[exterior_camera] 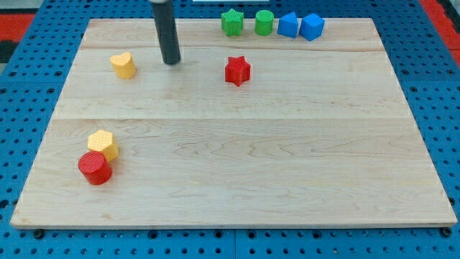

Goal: Push yellow heart into the hexagon

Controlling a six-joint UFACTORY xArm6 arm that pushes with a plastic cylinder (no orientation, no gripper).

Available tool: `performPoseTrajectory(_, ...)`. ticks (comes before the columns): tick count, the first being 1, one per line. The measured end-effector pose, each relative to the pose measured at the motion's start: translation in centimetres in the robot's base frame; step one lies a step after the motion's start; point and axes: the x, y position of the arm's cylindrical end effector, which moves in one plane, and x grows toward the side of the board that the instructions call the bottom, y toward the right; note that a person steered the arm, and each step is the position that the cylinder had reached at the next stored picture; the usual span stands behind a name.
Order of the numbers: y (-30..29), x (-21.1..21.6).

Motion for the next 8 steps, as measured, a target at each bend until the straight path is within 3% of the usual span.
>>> performPoseTrajectory(1,-5.4,-1.2)
performPoseTrajectory(2,-5.0,5.2)
performPoseTrajectory(3,-8.3,6.5)
performPoseTrajectory(4,-9.0,3.4)
performPoseTrajectory(7,-7.8,13.6)
performPoseTrajectory(8,-7.9,12.1)
